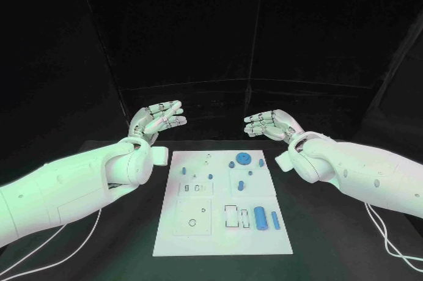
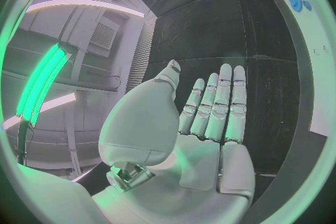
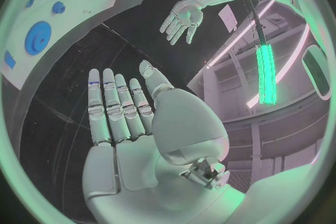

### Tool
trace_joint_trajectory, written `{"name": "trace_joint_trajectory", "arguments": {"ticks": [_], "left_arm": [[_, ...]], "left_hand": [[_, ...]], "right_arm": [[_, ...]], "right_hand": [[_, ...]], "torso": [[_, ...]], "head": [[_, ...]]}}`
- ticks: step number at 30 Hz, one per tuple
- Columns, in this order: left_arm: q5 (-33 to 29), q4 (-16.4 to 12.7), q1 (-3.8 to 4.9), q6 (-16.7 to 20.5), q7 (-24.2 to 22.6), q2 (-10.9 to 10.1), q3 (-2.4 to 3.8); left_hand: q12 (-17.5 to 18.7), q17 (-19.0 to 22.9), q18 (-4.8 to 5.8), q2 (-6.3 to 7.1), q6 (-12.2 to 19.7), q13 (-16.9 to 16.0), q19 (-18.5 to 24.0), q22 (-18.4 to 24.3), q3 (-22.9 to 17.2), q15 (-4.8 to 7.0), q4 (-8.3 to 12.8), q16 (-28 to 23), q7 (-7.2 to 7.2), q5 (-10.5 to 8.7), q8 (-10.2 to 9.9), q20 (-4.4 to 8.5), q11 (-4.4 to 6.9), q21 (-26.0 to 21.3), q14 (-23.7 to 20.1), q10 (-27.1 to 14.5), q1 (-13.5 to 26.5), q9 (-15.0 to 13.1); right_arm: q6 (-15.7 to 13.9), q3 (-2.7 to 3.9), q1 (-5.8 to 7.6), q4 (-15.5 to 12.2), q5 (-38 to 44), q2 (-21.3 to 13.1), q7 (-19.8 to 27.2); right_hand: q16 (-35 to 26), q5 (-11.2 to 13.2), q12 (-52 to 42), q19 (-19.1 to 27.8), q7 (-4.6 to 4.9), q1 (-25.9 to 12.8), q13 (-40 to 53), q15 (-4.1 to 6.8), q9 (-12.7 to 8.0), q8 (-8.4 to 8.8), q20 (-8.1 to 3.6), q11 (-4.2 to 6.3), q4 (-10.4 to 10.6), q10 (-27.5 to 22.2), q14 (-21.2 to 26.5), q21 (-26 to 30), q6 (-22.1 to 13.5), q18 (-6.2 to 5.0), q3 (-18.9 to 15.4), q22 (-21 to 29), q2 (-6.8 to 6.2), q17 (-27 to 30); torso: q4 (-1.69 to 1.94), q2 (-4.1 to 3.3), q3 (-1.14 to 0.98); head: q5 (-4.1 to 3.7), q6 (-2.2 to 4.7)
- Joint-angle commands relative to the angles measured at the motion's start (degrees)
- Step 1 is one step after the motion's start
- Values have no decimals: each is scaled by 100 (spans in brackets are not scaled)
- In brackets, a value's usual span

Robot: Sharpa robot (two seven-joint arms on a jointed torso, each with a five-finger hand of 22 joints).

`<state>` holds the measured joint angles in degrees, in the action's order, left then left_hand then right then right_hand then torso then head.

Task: Assemble the parts on the task board

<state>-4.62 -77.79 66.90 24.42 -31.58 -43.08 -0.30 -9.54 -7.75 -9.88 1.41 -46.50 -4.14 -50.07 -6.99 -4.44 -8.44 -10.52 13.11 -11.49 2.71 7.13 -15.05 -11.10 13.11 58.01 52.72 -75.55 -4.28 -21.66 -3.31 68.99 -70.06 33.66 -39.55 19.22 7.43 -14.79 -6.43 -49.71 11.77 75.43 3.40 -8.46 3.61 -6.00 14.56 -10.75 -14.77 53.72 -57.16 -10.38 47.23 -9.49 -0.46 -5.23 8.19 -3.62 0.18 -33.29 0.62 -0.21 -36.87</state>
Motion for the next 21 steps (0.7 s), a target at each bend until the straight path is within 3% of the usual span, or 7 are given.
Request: {"name": "trace_joint_trajectory", "arguments": {"ticks": [1, 5, 11, 15, 21], "left_arm": [[76, -209, 11, -361, -94, -109, 4], [100, -566, 15, -391, -107, -322, 5], [113, -1069, 50, -372, -87, -571, 6], [115, -1297, 58, -374, -60, -621, 5], [115, -1497, 60, -414, -18, -645, 3]], "left_hand": [[-39, -50, -77, -27, -208, 4, -190, 18, -21, 58, 165, 36, -186, 17, 37, 73, 68, 19, 196, 217, -137, 7], [-29, -92, -70, -66, -353, 18, -306, 52, -90, 101, 331, 33, -140, 23, 46, 111, 108, -19, 291, 354, -236, 24], [-43, -177, -71, -88, -538, 4, -523, 87, -137, 176, 490, 90, -90, 24, 28, 180, 182, -46, 491, 639, -221, 42], [-31, -227, -71, -94, -608, 1, -633, 94, -150, 213, 541, 154, -74, 24, 13, 216, 205, -42, 591, 726, -192, 46], [-23, -233, -70, -95, -620, 3, -645, 96, -150, 215, 547, 160, -74, 24, 11, 220, 205, -44, 597, 727, -187, 46]], "right_arm": [[105, 1, 99, -46, 1389, -24, -292], [227, 2, 262, -95, 2171, -45, -538], [487, 3, 440, -184, 3526, -16, -1111], [659, 4, 481, -288, 4421, 23, -1534], [810, 5, 500, -392, 5418, 134, -1992]], "right_hand": [[153, 39, 51, -844, 40, 82, 21, 322, 19, 3, -312, 212, -183, 852, -1183, -416, 764, -110, 189, -111, -51, -76], [401, 81, 34, -1376, -62, 114, 36, 560, 23, 24, -577, 358, -177, 1270, -1895, -830, 958, -103, 230, -300, -171, -254], [872, 78, 73, -1901, -188, 114, 54, 783, 28, 51, -880, 539, -173, 1661, -2719, -1447, 1178, -100, 212, -628, -352, -634], [1259, 46, 141, -2038, -239, 78, 66, 861, 32, 54, -972, 613, -170, 1754, -2918, -1826, 1332, -83, 197, -855, -483, -968], [1958, 130, 264, -1978, -275, -28, 77, 871, 24, 196, -991, 608, -157, 1604, -2890, -2323, 1269, -83, 199, -1179, -591, -1603]], "torso": [[26, -177, 12], [40, -293, 29], [80, -489, 69], [129, -618, 89], [174, -749, 108]], "head": [[-26, 71], [-60, 117], [-142, 167], [-204, 186], [-261, 200]]}}
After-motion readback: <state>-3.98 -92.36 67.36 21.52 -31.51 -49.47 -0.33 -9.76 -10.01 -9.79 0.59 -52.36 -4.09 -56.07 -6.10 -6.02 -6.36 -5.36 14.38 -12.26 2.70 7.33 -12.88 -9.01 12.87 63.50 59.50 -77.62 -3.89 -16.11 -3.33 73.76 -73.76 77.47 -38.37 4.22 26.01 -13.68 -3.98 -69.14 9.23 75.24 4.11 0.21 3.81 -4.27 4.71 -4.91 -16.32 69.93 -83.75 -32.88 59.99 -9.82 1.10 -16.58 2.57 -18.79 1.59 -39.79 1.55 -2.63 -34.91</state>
